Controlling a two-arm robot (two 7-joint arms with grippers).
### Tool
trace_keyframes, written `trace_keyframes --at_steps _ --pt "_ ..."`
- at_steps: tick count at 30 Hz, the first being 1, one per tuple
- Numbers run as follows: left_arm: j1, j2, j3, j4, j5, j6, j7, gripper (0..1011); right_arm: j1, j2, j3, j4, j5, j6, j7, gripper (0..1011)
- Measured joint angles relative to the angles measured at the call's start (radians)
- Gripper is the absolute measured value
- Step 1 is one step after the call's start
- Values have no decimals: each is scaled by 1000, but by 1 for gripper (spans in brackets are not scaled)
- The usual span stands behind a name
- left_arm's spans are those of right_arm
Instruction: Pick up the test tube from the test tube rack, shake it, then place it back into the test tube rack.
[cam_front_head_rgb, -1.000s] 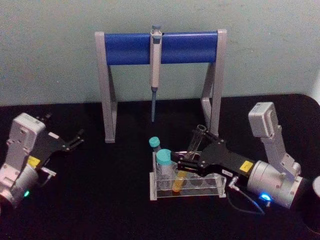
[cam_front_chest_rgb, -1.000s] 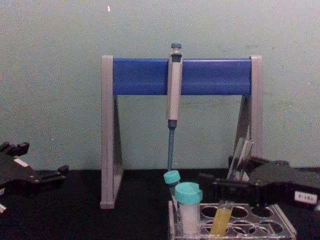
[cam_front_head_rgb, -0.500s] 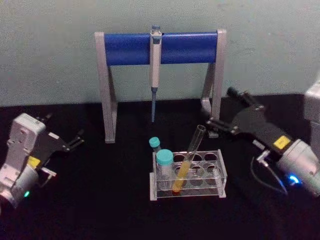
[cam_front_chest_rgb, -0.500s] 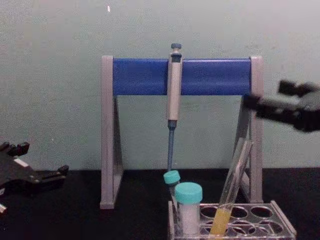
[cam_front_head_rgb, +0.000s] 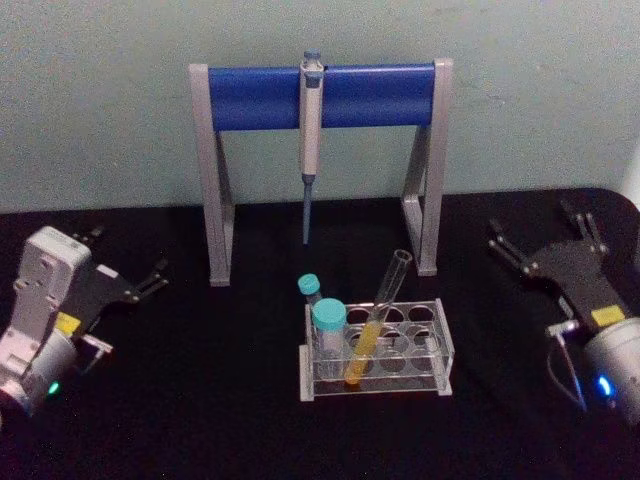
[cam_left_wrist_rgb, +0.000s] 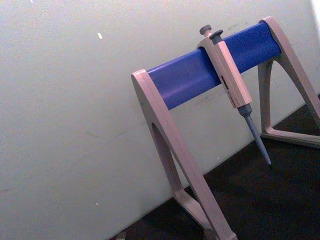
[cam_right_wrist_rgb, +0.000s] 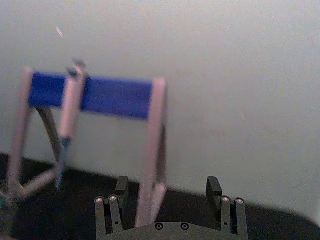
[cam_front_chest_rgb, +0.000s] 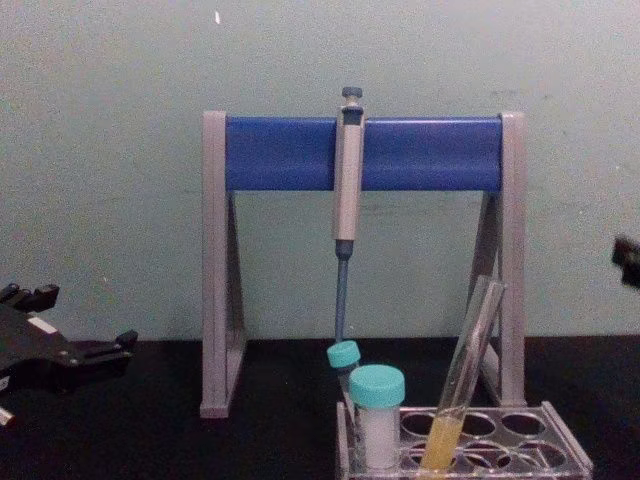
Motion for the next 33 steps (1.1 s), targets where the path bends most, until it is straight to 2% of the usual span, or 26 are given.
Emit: trace_keyframes --at_steps 4,18,33 --pt "0 0 0 0 0 0 0 1001 -3 -17 -1 50 -17 16 -9 1000" --pt "0 0 0 0 0 0 0 1001 14 -66 -12 177 -45 69 31 1000" --pt "0 0 0 0 0 0 0 1002 15 -66 -12 179 -47 71 34 1000"
